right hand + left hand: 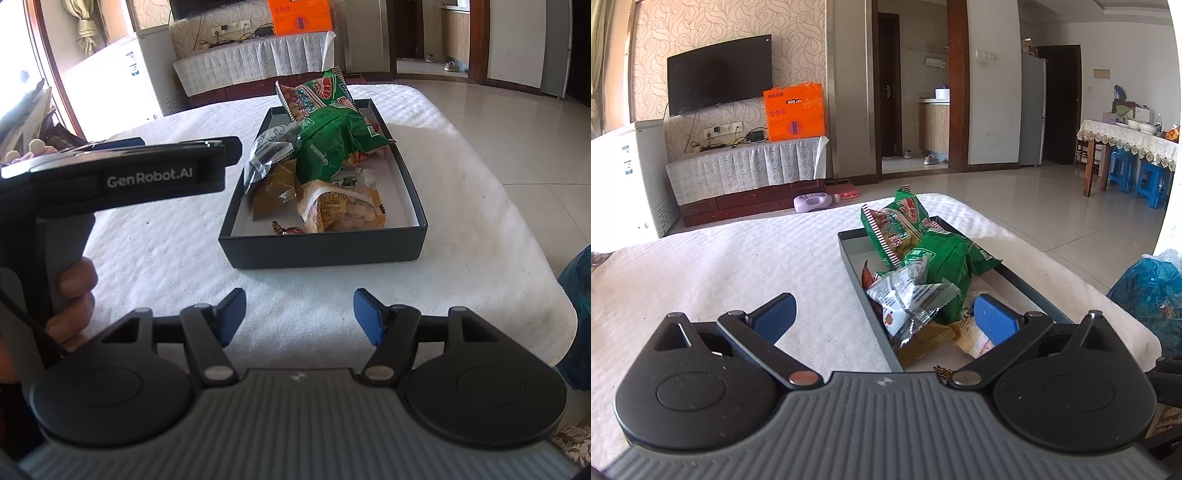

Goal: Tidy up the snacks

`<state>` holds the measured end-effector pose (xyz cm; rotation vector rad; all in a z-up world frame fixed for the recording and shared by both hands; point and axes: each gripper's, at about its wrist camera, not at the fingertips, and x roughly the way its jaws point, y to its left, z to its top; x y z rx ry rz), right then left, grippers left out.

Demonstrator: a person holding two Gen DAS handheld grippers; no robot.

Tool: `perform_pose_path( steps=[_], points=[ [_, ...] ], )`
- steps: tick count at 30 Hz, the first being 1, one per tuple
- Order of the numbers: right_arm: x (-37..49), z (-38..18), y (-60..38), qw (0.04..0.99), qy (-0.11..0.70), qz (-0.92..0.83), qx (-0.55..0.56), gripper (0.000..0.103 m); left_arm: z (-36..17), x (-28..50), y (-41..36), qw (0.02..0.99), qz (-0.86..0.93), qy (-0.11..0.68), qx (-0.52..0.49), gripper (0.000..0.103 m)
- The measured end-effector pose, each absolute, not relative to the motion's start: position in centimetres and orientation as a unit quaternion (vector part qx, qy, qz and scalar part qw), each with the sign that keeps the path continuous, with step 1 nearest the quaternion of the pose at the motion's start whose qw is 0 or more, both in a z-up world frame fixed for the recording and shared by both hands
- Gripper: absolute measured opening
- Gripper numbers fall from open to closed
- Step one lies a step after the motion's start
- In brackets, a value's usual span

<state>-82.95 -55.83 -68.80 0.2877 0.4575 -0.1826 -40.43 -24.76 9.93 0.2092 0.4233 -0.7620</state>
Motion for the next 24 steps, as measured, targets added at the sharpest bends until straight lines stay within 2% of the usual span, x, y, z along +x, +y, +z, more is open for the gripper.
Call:
perform_pose_path(
  steps=[24],
  points=[
    [-82.61,-68.91,-55.6,0.958,0.236,-0.091,0.136,0.067,9.95,-40.46,-24.69,0.898,-0.374,0.208,0.102,0.103]
  ],
)
